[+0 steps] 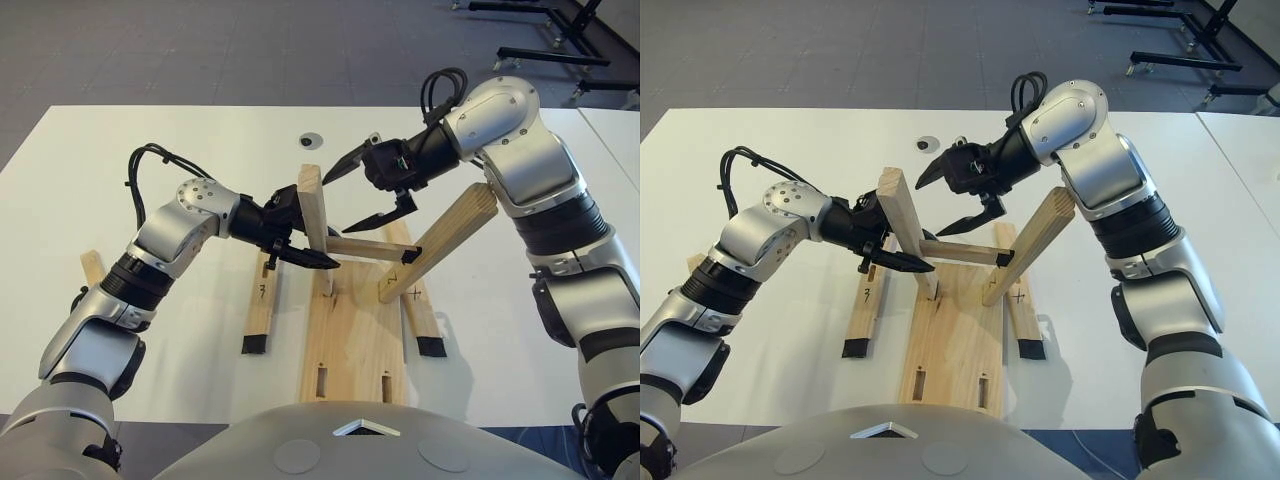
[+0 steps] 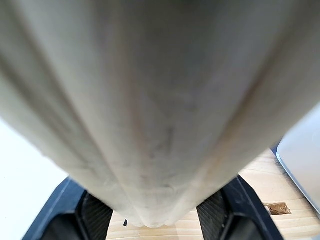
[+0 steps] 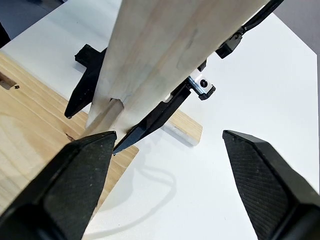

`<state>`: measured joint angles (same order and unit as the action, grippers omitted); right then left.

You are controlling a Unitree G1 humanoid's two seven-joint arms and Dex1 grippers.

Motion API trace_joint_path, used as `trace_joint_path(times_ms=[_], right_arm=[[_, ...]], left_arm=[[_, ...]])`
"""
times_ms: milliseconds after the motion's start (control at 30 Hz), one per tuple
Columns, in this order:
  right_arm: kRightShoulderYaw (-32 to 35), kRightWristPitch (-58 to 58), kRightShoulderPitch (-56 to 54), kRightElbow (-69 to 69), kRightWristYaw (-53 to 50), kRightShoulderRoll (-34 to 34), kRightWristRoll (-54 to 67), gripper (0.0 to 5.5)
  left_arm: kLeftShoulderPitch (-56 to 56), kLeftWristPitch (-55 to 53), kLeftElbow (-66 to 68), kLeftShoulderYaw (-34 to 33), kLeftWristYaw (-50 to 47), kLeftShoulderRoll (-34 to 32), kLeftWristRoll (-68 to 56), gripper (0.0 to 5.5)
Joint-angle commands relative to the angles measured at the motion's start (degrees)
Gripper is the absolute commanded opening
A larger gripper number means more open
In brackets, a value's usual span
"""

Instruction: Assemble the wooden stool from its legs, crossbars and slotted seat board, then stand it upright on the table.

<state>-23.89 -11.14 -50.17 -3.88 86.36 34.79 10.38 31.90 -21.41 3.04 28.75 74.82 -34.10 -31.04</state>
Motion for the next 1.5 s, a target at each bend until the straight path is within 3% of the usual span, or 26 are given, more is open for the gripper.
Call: trace_joint_path(times_ms=[33, 733, 1100, 1133, 1500], right_arm=[[-0.6, -1.5, 0.8, 0.8, -0.1, -2.9, 1.4, 3.92], [-8.4, -0.7, 3.7, 2.1, 2.9, 0.7, -4.4, 3.92], [-13.9, -6.6, 3.9, 2.0, 4.7, 2.1, -6.3, 3.92], [-14.0, -6.8, 4.0, 2.1, 4.5, 2.0, -6.2, 3.92], [-10.7, -8.1, 4.6, 5.4, 0.3, 0.8, -2.6, 3.92]], left_arm=[[-5.5, -6.0, 2.5, 11.3, 2.8, -2.1, 10.1, 2.03], [-5.4, -4.8, 4.4, 11.7, 2.7, -1.2, 10.8, 2.03], [-5.8, -5.7, 2.1, 11.3, 2.6, -1.8, 9.8, 2.03], [-5.8, -5.5, 2.0, 11.0, 2.5, -1.8, 9.6, 2.39], [-6.2, -5.3, 1.6, 8.4, 2.4, -1.3, 14.1, 4.15]])
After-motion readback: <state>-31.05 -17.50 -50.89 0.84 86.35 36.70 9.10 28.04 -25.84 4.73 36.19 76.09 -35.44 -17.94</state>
